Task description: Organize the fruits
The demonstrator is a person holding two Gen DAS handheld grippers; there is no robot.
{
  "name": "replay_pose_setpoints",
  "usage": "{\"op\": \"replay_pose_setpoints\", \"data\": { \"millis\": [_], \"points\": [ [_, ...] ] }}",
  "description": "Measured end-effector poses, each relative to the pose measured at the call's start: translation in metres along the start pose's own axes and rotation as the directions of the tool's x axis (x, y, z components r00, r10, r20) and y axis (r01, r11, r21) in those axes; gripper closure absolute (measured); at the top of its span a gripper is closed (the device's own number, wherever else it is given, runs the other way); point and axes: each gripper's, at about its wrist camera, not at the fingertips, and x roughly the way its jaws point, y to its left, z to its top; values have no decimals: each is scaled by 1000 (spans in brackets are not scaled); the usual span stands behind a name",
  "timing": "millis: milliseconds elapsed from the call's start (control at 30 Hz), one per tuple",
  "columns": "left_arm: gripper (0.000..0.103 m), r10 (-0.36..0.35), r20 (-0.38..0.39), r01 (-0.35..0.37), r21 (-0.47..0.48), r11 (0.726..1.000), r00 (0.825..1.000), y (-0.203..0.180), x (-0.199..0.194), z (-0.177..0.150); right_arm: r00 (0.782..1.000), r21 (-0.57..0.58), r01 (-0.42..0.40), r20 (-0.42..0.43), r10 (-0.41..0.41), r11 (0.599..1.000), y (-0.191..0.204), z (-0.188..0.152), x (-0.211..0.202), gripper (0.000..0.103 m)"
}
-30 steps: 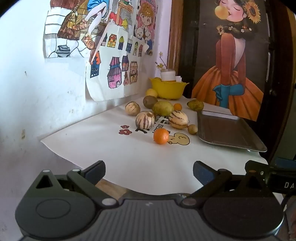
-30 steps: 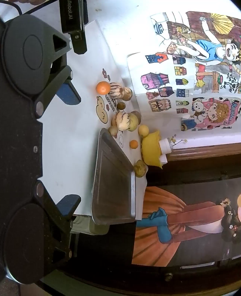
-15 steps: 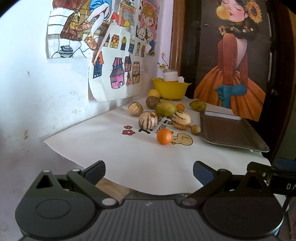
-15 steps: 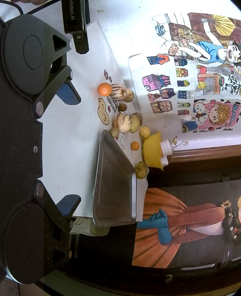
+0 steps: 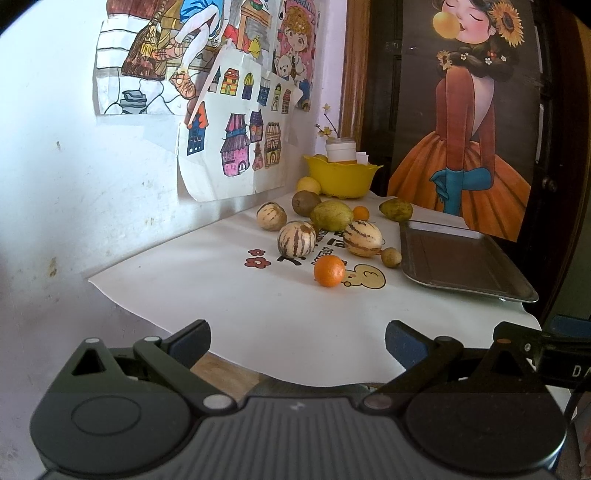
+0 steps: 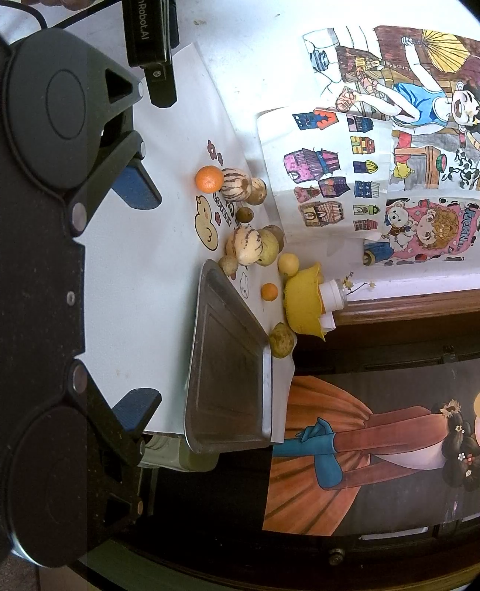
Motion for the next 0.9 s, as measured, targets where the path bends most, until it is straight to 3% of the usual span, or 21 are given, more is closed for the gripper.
{"op": "replay_pose_setpoints", "data": {
  "millis": [900],
  "points": [
    [0, 0, -2, 0, 1, 1000, 1000, 1, 0, -1, 1000, 1, -3, -4, 3, 1000, 0, -1, 1, 0]
  ]
}}
